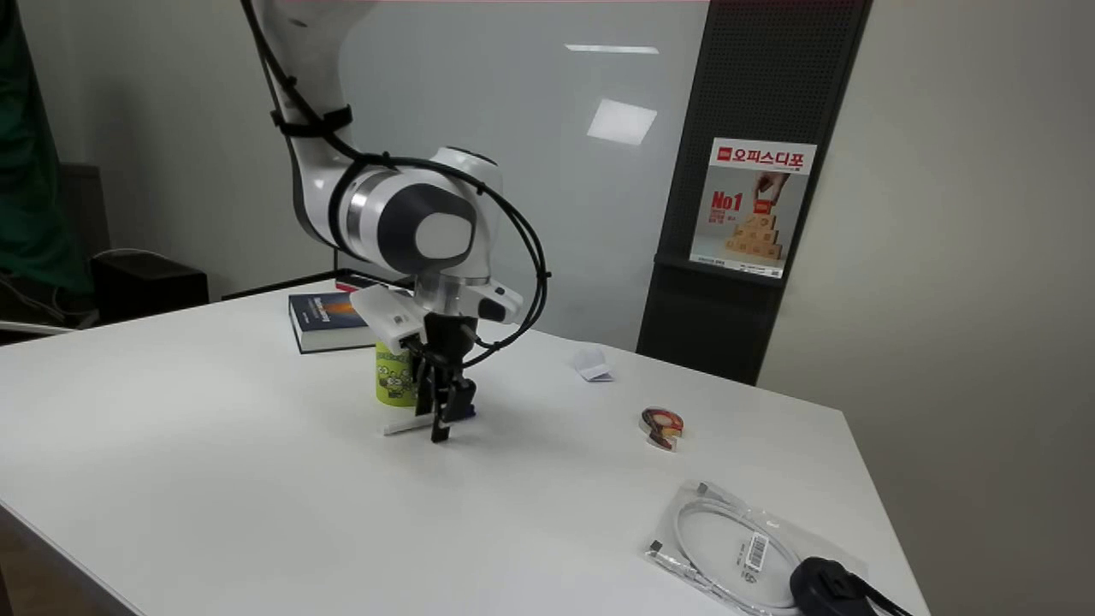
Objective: Put the marker in the green cup
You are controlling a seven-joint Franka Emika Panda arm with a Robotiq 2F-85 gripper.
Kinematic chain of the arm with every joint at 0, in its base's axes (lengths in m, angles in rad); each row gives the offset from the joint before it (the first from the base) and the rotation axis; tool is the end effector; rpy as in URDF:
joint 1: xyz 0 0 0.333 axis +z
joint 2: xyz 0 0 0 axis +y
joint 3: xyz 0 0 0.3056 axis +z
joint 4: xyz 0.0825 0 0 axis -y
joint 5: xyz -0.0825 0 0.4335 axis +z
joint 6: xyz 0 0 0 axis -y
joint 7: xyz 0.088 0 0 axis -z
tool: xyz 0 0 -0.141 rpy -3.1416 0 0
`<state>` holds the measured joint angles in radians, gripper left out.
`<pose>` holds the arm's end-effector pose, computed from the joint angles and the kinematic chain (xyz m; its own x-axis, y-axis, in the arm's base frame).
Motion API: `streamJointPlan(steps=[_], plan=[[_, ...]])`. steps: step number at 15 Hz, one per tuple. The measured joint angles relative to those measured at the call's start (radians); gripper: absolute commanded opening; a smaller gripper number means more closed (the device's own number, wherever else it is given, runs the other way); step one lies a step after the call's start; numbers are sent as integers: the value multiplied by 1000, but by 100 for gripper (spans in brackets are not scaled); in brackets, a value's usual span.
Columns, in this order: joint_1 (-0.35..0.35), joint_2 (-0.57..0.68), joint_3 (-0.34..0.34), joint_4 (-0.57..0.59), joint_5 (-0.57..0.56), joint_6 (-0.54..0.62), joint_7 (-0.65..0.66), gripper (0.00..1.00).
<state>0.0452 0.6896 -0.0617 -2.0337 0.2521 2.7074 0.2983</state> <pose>0.5950 -0.0192 0.0120 0.8625 -0.5048 -0.0356 -0.5060 -0.8607 -0.0554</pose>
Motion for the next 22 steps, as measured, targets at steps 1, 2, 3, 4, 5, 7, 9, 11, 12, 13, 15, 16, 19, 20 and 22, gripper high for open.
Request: streamJointPlan(steps=[1,2,3,4,5,7,9,11,12,13,15,16,19,20,22], plan=[[0,0,0,1,0,0,0,19],[0,0,-1,3,0,0,0,11],[0,0,-1,4,0,0,0,5],[0,0,-2,5,0,0,0,1],[0,0,-2,6,0,0,0,2],[0,0,-2,6,0,0,0,5],[0,-3,-3,6,0,-1,0,5],[2,-19,-10,5,-6,-15,0,5],[4,-34,-19,4,-19,-27,2,5],[8,-56,-32,3,-35,-48,6,5],[21,-113,-61,1,-82,-110,20,5],[25,-147,-72,2,-108,-152,21,5],[26,-248,-73,18,-154,-313,17,5],[24,-277,-64,32,-155,-373,10,5],[20,-316,-39,70,-153,-482,-7,5]])
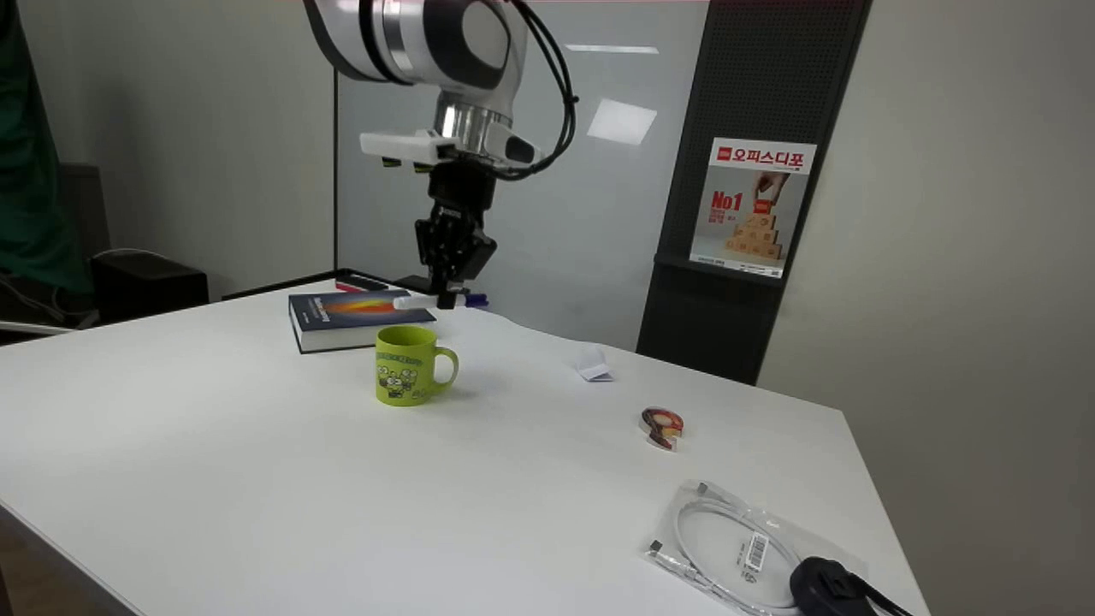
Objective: Put the marker in the green cup
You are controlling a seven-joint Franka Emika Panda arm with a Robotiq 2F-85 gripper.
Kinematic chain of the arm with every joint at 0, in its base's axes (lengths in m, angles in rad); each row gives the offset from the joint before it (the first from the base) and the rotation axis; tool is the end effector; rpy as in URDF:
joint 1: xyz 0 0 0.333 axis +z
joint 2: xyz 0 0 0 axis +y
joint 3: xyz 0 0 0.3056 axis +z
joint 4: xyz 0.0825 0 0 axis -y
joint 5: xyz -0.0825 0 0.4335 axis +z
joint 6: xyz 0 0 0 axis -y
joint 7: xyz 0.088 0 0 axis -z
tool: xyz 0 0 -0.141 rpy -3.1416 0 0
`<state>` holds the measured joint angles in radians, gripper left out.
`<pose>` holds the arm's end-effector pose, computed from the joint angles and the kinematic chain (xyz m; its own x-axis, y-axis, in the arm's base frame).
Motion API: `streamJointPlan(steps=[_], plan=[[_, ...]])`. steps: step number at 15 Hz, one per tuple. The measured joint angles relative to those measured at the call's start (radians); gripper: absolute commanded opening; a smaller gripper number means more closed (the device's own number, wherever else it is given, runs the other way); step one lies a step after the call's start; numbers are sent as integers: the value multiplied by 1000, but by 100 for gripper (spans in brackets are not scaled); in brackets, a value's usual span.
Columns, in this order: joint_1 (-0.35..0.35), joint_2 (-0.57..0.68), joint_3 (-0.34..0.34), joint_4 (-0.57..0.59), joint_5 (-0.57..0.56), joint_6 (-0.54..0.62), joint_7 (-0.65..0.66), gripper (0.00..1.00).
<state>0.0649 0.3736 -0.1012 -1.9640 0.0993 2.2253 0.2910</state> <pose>0.6296 -0.0177 0.1973 0.9198 -0.3750 -0.1155 -0.3777 -0.9259 -0.0017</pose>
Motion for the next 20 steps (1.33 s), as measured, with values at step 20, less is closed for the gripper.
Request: streamJointPlan(steps=[20], plan=[[-52,342,119,579,295,-735,-23,5]])
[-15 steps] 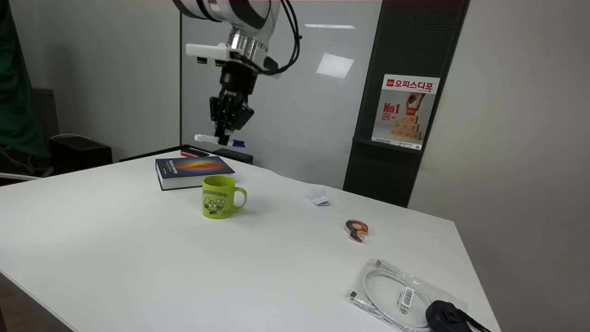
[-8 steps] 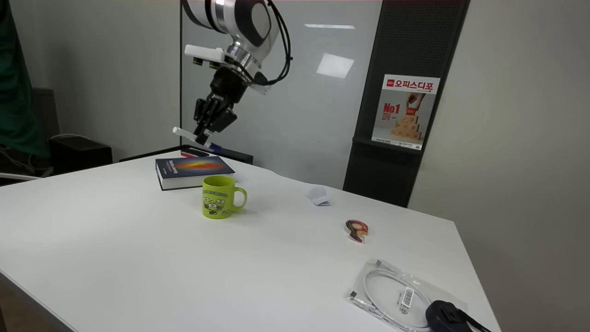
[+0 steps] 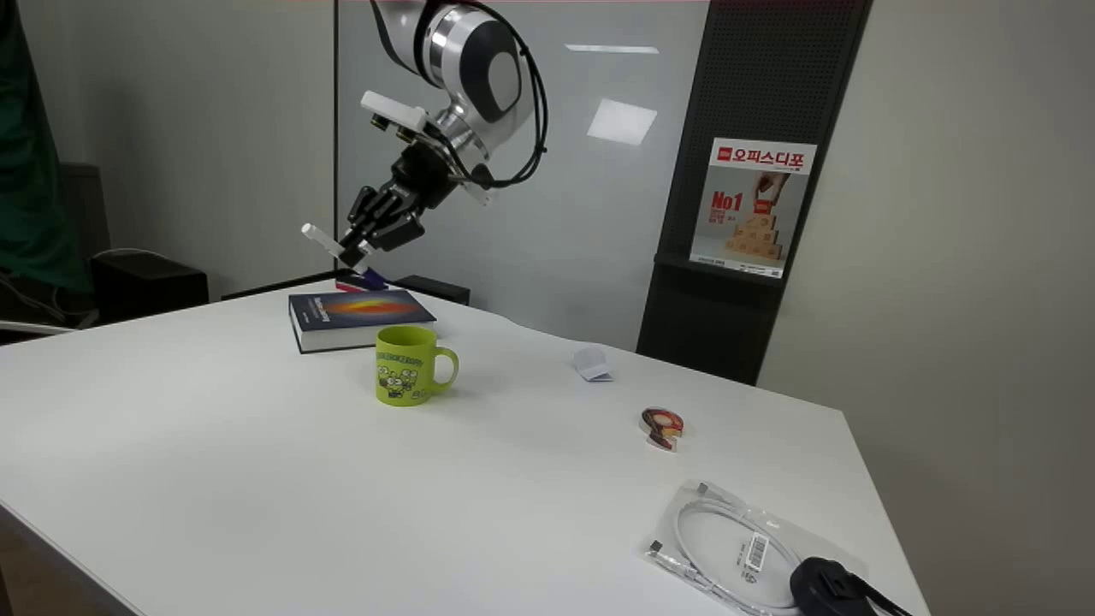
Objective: Put the marker in the green cup
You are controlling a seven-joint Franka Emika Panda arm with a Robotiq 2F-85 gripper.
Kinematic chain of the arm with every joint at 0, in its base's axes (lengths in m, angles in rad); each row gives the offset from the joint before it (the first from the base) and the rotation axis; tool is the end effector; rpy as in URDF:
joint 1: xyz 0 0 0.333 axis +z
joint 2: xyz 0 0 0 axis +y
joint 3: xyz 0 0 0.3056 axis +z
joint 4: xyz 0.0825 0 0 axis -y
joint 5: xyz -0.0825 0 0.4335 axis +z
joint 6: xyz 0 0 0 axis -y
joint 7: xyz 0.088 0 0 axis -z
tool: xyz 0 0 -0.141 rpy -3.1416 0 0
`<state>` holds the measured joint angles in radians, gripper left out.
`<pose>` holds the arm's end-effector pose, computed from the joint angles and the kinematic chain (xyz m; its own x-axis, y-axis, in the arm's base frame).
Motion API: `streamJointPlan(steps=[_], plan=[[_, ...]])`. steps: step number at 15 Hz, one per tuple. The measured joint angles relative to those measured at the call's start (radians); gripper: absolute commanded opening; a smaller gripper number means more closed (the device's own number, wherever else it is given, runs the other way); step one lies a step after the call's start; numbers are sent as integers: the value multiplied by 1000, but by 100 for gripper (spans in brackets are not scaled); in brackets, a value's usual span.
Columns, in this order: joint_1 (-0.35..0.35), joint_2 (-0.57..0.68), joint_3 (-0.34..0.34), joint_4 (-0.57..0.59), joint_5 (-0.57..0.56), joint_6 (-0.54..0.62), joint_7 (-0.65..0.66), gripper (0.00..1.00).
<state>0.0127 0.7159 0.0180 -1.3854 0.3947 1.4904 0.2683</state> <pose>0.6737 0.0760 0.2058 0.7465 -0.1879 -0.6383 -0.3819 -0.9066 -0.1798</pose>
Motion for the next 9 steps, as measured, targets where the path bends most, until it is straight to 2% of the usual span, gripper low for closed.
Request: streamJointPlan(steps=[4,9], plan=[[-5,1,-2,-12,4,1,-2,5],[-51,14,-2,-35,48,-19,-12,5]])
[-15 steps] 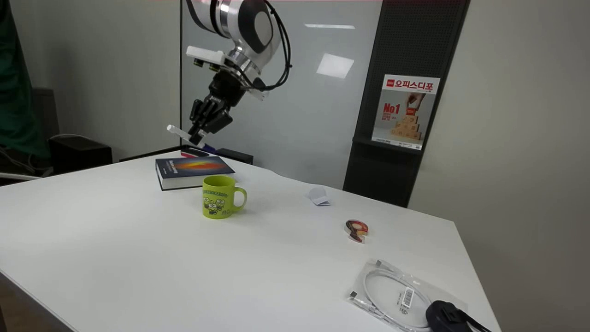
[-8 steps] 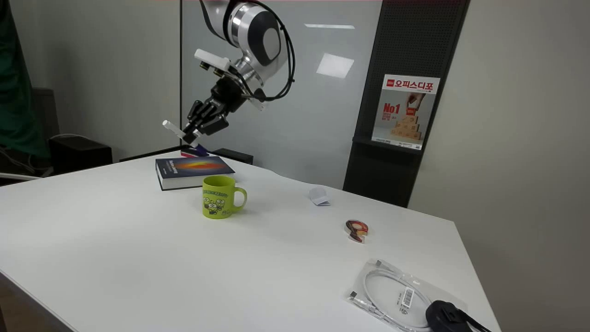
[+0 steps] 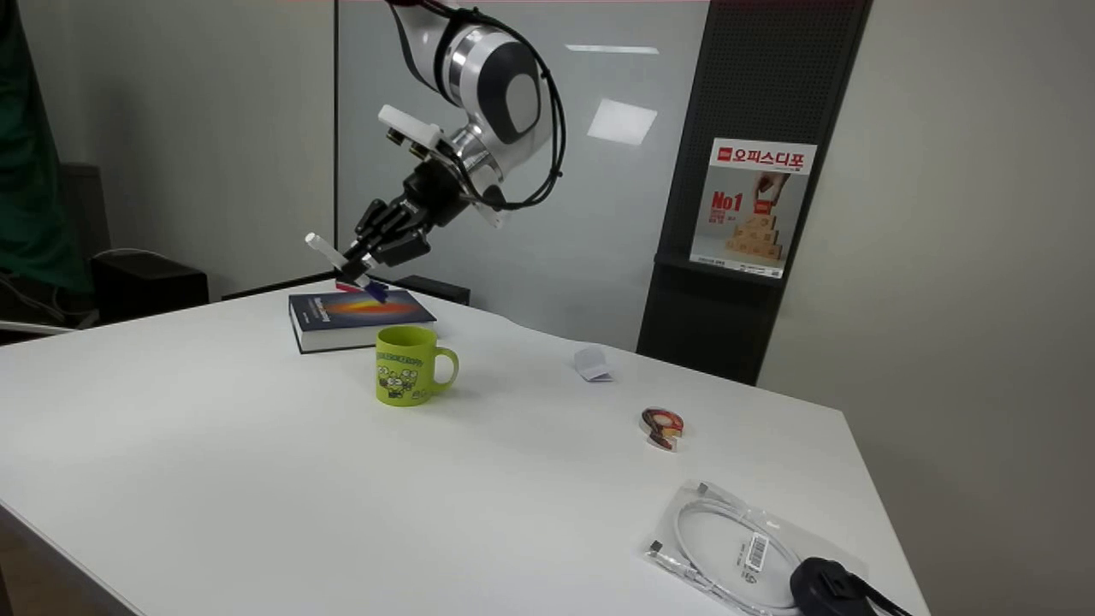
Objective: Put the marker in the green cup
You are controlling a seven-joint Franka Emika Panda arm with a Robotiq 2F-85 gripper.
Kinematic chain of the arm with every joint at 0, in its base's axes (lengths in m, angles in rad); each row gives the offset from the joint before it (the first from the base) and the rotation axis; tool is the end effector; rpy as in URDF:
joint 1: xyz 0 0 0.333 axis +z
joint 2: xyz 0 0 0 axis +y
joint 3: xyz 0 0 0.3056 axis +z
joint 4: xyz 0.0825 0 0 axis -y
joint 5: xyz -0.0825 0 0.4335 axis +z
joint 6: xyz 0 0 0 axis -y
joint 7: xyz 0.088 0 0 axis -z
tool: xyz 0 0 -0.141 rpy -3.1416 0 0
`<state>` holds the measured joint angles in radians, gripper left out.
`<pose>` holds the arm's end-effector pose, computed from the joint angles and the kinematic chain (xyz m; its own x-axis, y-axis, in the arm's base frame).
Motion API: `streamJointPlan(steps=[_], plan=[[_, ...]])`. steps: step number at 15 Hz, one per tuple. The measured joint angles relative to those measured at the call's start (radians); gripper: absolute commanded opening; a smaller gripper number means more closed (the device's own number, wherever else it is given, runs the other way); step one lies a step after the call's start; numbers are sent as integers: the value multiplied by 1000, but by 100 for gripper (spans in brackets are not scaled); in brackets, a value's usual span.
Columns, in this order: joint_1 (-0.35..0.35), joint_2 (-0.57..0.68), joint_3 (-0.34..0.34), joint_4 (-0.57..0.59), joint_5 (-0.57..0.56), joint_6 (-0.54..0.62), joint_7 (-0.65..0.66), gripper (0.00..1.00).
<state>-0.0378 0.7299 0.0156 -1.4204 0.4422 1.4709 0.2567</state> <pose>0.6624 0.0480 0.1851 0.6931 -0.1992 -0.6928 -0.4485 -0.8716 -0.1981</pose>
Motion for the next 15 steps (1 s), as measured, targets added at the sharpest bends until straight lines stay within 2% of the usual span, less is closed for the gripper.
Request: streamJointPlan(steps=[8,15], plan=[[-35,62,0,16,49,-8,-1,5],[-52,143,-2,77,69,22,0,5]])
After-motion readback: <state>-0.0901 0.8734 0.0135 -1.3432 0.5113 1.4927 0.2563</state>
